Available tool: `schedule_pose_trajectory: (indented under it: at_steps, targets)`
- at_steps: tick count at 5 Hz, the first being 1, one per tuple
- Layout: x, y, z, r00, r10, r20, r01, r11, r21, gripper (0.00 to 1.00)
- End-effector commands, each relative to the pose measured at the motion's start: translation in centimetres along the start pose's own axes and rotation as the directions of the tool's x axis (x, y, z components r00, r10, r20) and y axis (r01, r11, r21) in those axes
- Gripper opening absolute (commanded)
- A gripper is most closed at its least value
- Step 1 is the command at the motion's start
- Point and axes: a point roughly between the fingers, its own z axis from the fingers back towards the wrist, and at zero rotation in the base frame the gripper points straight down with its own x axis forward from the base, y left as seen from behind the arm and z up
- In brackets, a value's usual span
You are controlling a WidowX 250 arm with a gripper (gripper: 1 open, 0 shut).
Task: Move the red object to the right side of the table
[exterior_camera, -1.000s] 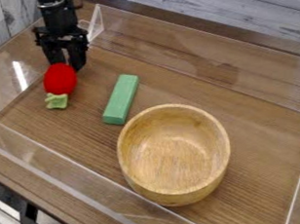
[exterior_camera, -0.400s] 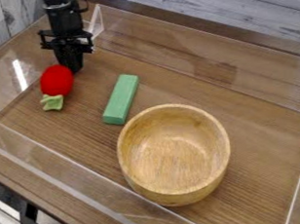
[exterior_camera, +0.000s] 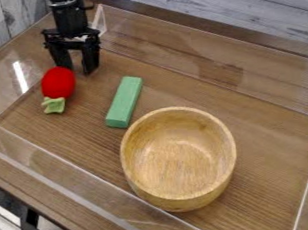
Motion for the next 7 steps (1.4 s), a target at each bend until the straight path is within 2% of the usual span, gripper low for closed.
schedule_pose_trajectory:
  at_steps: [1, 2, 3, 5, 6, 7]
  targets:
    - [-0.2, 0.8, 0.8, 1.000, -0.009, 0.027, 0.008, 1.000, 0.017, 0.00]
    - [-0.8, 0.6, 1.3, 1.000, -0.008, 0.024, 0.008, 1.000, 0.014, 0.00]
    - [-1.3, 0.7, 1.6, 1.000, -0.009, 0.014, 0.009, 1.000, 0.016, 1.00]
    - [1.4, 0.2, 1.6, 0.999, -0.036, -0.002, 0.036, 0.999, 0.029, 1.00]
    - [0.9, 0.4, 1.3, 1.000, -0.018, -0.012, 0.019, 0.999, 0.030, 0.00]
    - [0.8, 0.2, 1.1, 0.999, -0.051, -0.019, 0.052, 0.998, 0.038, 0.00]
